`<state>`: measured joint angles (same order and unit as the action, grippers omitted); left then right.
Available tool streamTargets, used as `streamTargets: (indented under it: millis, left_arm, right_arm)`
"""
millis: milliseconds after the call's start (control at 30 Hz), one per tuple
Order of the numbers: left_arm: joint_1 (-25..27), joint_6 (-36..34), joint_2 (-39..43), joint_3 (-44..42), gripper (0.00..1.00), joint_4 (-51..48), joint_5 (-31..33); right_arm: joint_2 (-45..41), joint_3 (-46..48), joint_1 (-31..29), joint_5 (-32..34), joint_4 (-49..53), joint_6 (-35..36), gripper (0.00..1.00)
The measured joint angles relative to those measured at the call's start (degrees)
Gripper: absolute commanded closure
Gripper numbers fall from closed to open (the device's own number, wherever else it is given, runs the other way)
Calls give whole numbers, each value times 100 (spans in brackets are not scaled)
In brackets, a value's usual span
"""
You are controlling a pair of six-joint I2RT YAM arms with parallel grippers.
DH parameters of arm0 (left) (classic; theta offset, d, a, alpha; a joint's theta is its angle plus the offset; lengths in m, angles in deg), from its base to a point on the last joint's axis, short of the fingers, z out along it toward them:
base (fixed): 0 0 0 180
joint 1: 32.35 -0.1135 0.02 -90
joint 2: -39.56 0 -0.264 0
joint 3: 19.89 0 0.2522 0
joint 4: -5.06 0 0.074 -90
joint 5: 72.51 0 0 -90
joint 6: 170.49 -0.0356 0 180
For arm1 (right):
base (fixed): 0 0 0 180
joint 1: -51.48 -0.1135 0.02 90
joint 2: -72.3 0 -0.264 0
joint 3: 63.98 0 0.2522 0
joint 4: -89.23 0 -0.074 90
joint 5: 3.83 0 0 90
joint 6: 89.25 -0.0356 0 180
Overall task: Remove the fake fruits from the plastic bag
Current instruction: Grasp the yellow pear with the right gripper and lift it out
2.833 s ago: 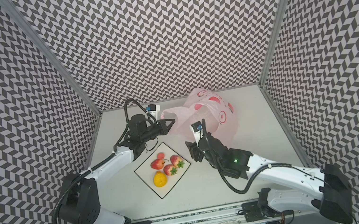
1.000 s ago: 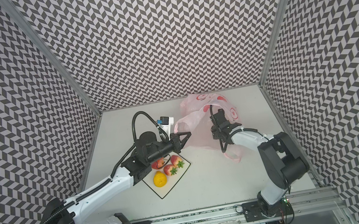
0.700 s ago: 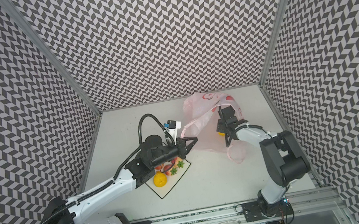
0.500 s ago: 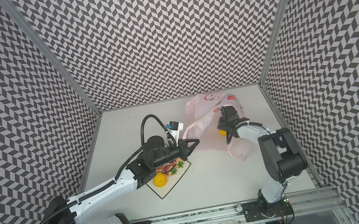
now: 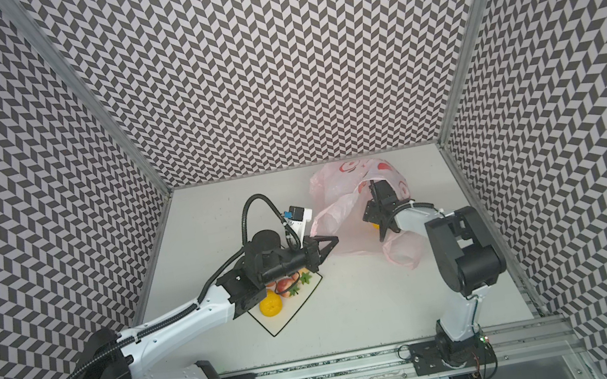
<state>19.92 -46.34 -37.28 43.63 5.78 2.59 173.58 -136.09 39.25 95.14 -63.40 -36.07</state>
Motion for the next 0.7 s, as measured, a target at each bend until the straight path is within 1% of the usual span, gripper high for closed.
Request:
streamTargets:
  millis: [267,467,700]
  left_arm:
    - [0,0,-42,9,100,-4,0]
    - [0,-2,-52,11,100,-4,11]
    - [-105,-44,-166,11,100,-4,22]
  right_arm:
    - [0,35,0,129,-9,-61,41]
    - [-157,192,-13,138,-39,114,51]
    - [-1045,612,-236,35,-20,675,57]
